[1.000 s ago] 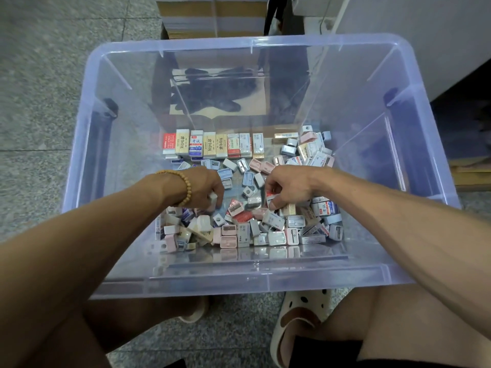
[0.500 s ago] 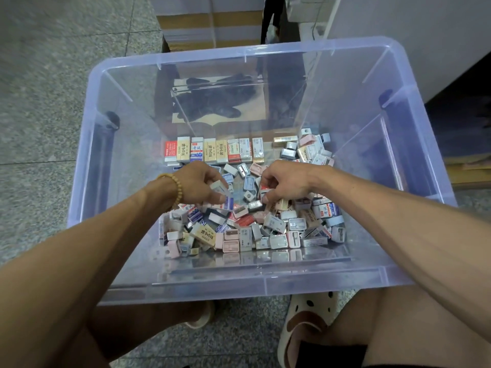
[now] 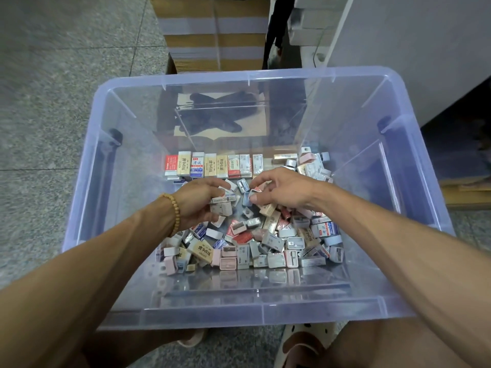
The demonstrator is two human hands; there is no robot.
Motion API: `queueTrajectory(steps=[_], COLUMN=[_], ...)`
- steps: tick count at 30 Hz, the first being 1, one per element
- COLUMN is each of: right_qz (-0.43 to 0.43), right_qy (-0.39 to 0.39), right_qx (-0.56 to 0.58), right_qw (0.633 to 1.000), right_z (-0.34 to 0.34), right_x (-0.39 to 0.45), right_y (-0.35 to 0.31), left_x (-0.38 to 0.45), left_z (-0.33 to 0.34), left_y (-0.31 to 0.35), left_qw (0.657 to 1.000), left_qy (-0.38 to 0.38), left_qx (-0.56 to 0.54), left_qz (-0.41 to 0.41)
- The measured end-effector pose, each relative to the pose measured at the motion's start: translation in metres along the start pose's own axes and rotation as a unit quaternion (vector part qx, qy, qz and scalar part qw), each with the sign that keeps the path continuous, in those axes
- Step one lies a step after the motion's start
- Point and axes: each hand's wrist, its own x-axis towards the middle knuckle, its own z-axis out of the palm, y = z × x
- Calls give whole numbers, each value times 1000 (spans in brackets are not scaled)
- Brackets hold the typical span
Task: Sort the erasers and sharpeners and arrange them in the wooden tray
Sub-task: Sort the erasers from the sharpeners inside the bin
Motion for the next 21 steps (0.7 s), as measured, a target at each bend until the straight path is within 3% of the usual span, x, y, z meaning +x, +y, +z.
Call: queueTrajectory(steps=[5,10,14,17,21], right_qz=[-7,-6,11,31,-7], right_qy=[-11,-19,-14,12,45], right_qx=[30,-24,-92,-84,-31], right_qw=[999,1000,996,996,998], right_z=[2,3,3,4,0], right_x=[-1,-1,1,0,-5], right_y=[-2,-1,4,7,0], left_x=[3,5,11,14,12], left_z=[0,-1,-5,-4,-3], left_y=[3,5,2,-1,1], left_qw=[999,998,996,993,993], left_qy=[23,18,58,75,62], left_qx=[15,-22,38,73,77], left_qz=[41,52,59,58,71])
